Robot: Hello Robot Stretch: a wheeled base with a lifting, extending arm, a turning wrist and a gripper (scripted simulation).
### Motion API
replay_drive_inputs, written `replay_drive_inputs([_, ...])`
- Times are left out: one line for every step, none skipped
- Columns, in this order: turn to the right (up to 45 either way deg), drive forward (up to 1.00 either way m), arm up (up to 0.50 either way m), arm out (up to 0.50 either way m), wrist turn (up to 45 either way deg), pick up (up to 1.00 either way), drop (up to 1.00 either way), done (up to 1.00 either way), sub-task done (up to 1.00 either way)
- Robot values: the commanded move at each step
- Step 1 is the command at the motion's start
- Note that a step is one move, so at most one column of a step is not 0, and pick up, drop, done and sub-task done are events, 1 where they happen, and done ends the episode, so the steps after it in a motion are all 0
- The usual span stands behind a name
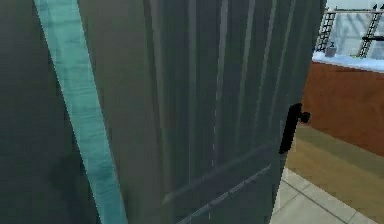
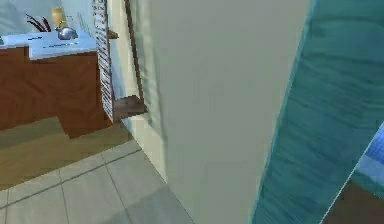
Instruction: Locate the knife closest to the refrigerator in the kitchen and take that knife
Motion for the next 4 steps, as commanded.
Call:
replay_drive_inputs([45.0, 0.0, 0.0, 0.0, 0.0, 0.0, 0.0, 0.0, 0.0])
replay_drive_inputs([9.0, 0.0, 0.0, 0.0, 0.0, 0.0, 0.0, 0.0, 0.0])
replay_drive_inputs([0.0, 1.0, 0.0, 0.0, 0.0, 0.0, 0.0, 0.0, 0.0])
replay_drive_inputs([0.0, 0.65, 0.0, 0.0, 0.0, 0.0, 0.0, 0.0, 0.0])
